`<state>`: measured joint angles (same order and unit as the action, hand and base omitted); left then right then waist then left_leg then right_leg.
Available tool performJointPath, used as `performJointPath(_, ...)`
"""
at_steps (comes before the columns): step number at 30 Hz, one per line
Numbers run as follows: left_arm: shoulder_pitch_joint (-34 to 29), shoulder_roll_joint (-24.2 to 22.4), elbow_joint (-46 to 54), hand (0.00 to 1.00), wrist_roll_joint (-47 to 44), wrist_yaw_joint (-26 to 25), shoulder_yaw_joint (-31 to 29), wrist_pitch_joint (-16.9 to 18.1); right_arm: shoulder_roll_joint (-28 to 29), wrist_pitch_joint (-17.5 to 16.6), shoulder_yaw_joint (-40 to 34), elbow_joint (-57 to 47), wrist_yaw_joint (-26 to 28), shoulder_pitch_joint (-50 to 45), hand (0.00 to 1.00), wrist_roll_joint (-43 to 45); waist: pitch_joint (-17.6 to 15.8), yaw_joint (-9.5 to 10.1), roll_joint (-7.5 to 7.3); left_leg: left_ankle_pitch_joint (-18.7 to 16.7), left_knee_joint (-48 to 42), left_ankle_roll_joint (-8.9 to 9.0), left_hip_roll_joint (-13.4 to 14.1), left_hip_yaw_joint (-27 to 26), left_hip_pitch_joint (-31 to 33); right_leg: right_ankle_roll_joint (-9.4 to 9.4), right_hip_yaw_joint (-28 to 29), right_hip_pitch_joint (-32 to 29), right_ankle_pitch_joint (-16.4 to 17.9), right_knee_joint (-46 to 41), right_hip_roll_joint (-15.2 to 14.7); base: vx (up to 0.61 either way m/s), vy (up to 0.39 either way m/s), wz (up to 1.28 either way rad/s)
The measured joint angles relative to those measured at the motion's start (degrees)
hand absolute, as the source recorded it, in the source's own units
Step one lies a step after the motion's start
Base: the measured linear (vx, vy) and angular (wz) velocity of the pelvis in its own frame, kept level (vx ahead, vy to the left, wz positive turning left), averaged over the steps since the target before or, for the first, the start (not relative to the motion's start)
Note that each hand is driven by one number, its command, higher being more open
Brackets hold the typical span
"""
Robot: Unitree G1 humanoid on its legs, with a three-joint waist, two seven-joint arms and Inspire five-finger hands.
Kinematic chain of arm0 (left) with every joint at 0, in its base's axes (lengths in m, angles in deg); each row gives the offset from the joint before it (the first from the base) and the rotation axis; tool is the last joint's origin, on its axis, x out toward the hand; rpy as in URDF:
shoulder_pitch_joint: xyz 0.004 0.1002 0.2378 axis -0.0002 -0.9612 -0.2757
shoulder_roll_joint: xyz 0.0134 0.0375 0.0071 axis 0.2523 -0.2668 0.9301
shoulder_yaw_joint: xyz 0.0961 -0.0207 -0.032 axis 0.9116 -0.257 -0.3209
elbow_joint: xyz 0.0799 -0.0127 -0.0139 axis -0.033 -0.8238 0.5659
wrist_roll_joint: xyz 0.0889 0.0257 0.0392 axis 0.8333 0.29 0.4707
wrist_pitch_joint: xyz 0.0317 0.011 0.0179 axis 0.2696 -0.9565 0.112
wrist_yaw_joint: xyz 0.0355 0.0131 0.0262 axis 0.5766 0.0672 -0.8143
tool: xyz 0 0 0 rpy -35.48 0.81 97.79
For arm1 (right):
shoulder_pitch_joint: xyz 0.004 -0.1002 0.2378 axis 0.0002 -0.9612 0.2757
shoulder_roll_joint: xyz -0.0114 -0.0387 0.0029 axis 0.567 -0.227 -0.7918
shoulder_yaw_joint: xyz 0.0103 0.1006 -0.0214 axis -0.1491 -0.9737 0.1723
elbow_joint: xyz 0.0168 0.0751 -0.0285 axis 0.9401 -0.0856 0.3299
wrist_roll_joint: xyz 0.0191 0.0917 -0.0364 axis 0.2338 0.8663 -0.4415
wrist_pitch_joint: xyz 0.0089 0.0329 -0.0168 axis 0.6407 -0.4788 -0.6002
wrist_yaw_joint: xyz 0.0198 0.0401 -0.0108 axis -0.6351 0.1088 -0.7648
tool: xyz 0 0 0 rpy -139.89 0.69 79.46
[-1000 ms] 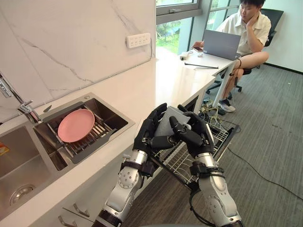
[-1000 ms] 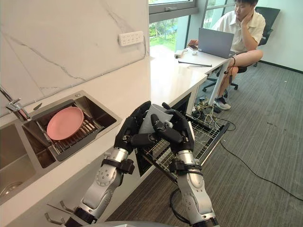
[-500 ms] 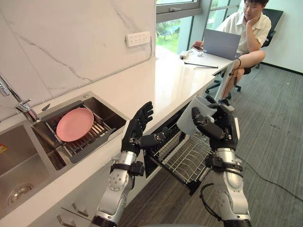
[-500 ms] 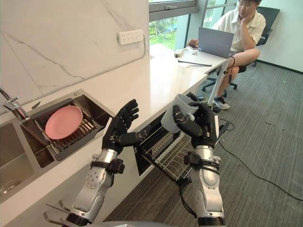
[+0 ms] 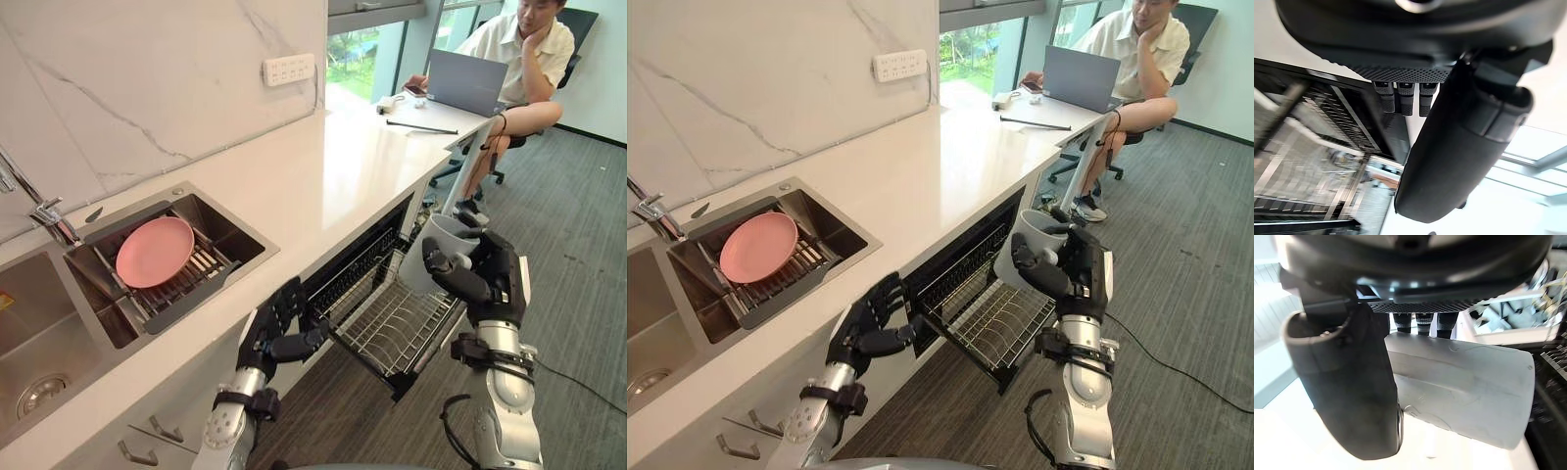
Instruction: Walk over to the sink, pick up the cup, carry it to the dishwasher, place the cup inside the dishwasher, then close the dishwasher door
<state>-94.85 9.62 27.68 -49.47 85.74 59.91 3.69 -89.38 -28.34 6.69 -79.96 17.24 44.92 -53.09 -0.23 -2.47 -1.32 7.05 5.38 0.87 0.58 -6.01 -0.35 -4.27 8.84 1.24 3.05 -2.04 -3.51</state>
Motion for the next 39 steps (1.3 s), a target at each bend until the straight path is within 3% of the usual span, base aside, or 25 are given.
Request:
performJointPath(9,-1.05,2.29,-17.71,0.90,4.49,1.71,-3.09,-0.28,-2.32,1.35,-0.51,14.46,0.22,0.00,0.30,-4.96,-2.24,0.11,0.40,0.02,-0.02,-0.01,-0.24,2.44,2.14,0.30,-2.93,-0.38,0.30,0.98,-0.57,0.02,-0.005,0.16)
performJointPath(14,0.31,3.88,-23.85,0.90,8.06,-0.28,-7.29,-0.51,-5.54,1.90,-0.02,18.87,-0.95,4.26,0.30,-8.51,-6.95,0.59,1.35,0.82,-0.32,-0.26,-0.58,4.16,5.04,0.54,-4.66,-2.28,0.07,0.75,-0.78,0.03,-0.007,0.20)
performJointPath(19,6.18,4.40,-31.53,0.90,9.20,-3.69,-12.00,-0.10,-9.83,2.16,1.14,23.78,-3.70,13.80,0.30,-10.85,-12.88,2.16,2.83,2.02,-0.80,-0.35,-0.89,6.09,9.19,0.52,-6.70,-5.75,-0.08,-0.55,-0.98,0.01,-0.001,0.21)
performJointPath(26,10.80,3.82,-34.67,0.90,8.73,-7.54,-13.57,0.54,-15.47,2.75,4.79,32.63,-7.14,28.55,0.30,-14.27,-19.70,4.43,4.33,2.28,-3.52,-0.47,-1.17,7.33,14.68,0.71,-7.72,-11.74,1.26,-5.46,-1.08,-0.04,-0.001,0.11)
performJointPath(39,14.83,1.31,-36.27,0.90,5.53,-9.72,-13.53,2.51,-16.86,5.67,8.44,42.72,-10.52,35.71,0.30,-20.36,-23.46,6.04,5.16,5.37,-0.47,-0.23,-1.09,9.07,16.40,1.22,-9.24,-16.85,3.49,-11.18,-0.99,-0.03,-0.029,0.07)
